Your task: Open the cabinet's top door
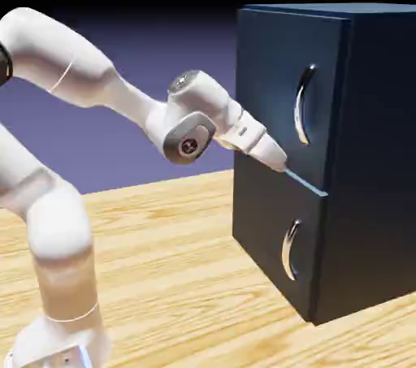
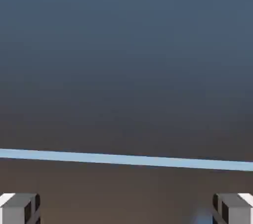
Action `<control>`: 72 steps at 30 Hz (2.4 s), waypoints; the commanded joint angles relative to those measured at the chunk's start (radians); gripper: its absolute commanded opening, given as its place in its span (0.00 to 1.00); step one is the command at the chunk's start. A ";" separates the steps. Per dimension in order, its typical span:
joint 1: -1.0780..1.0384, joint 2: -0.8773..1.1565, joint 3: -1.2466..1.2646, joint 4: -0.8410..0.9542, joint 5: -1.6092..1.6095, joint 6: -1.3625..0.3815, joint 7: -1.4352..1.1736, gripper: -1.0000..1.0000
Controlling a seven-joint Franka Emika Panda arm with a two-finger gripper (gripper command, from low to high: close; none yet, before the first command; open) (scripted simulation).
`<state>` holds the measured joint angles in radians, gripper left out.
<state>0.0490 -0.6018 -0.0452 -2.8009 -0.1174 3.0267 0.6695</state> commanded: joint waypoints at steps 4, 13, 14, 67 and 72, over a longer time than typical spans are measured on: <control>0.055 -0.047 -0.067 0.014 -0.174 -0.015 -0.106 0.50; 0.178 -0.153 -0.218 0.044 -0.566 -0.050 -0.345 0.50; 0.192 -0.165 -0.235 0.047 -0.609 -0.053 -0.371 0.50; 0.815 -0.603 -0.896 0.193 -2.365 -0.353 -1.392 0.00; 0.648 -0.657 -0.717 0.031 -2.225 -0.488 -1.390 0.00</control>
<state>0.6969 -1.2586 -0.7627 -2.7701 -2.3423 2.5377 -0.7210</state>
